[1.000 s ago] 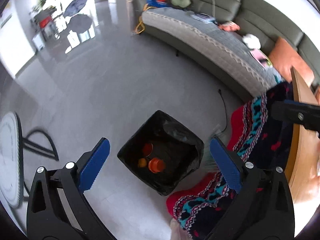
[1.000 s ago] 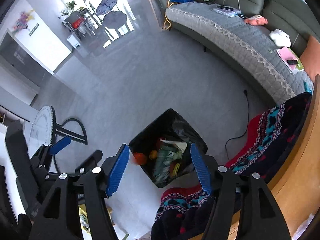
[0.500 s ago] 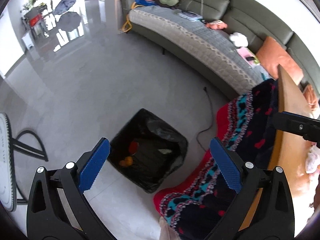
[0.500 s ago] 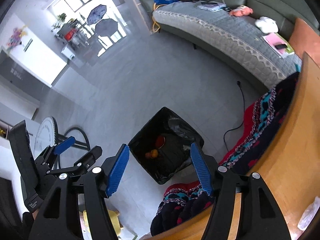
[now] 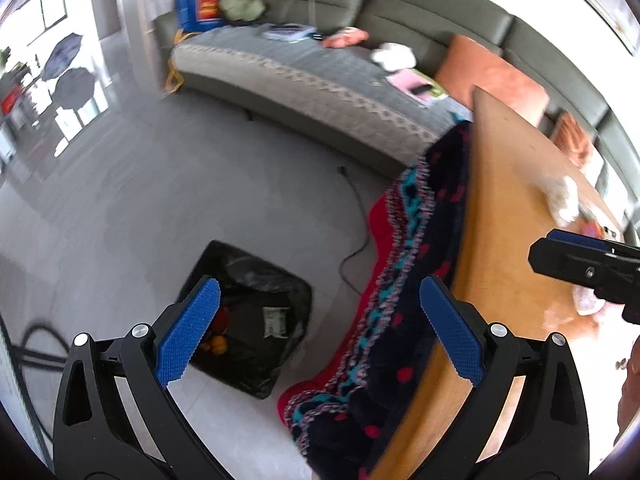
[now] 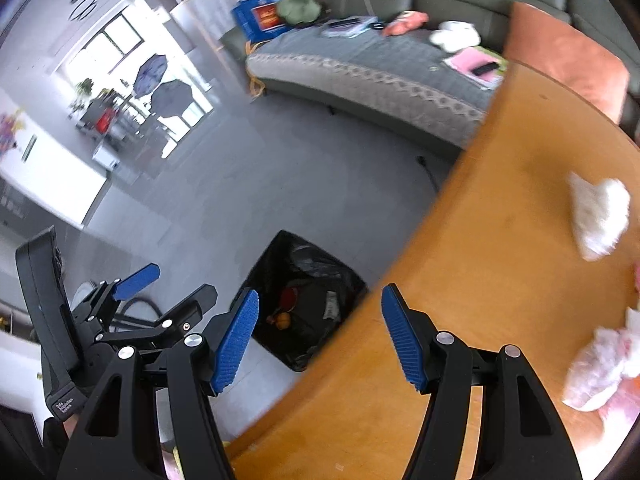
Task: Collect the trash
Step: 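Move both grippers back over the table toward the plastic bags, then grasp a clear plastic bag with right gripper while left grasps white bag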
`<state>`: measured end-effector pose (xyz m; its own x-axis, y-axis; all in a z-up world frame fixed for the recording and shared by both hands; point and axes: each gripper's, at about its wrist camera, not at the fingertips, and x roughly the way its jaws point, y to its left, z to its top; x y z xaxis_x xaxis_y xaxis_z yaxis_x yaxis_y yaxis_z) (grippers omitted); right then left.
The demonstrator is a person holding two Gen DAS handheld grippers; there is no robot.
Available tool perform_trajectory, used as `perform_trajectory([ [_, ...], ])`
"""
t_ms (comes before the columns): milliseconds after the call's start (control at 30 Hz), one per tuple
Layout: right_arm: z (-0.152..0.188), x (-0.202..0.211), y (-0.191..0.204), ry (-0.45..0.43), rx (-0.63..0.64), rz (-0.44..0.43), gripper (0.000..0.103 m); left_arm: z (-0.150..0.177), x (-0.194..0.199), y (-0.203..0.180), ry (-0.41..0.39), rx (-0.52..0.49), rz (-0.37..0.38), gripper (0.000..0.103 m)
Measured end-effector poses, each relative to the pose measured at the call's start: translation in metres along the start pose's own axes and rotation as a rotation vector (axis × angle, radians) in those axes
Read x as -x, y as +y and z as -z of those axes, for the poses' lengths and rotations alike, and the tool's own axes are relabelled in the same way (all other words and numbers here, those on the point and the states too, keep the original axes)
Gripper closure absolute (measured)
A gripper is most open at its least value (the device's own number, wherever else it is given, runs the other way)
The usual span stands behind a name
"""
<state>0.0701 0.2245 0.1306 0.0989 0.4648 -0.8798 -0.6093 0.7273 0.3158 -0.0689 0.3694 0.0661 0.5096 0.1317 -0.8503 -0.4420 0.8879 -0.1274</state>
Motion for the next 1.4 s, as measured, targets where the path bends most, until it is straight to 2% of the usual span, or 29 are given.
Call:
perform_trajectory([
  [467, 0.047, 0.058, -0.137, -0.037, -0.258, 0.160, 0.038, -0.010, -0.014, -0.138, 0.027, -0.246, 0.146, 0.006],
  [800, 0.068, 0.075, -0.221, -0.030, -0.453, 0.212, 0.038, -0.014, -0.021, -0.199, 0.044, -0.349, 0.191, 0.006],
  [1000, 0.069, 0.069, -0.242, -0.014, -0.487, 0.228, 0.038, -0.016, -0.022, -0.213, 0.045, -0.379, 0.181, 0.006],
  [1200, 0.056, 0.060, -0.242, 0.018, -0.443, 0.287, 0.037, -0.022, -0.029, -0.217, 0.057, -0.373, 0.164, 0.006],
  [1267, 0.051, 0.053, -0.243, 0.042, -0.420, 0.305, 0.029, -0.021, -0.031, -0.218, 0.060, -0.371, 0.162, 0.006],
  [1400, 0.039, 0.038, -0.238, 0.084, -0.337, 0.364, 0.021, -0.022, -0.035, -0.221, 0.070, -0.381, 0.155, 0.006],
])
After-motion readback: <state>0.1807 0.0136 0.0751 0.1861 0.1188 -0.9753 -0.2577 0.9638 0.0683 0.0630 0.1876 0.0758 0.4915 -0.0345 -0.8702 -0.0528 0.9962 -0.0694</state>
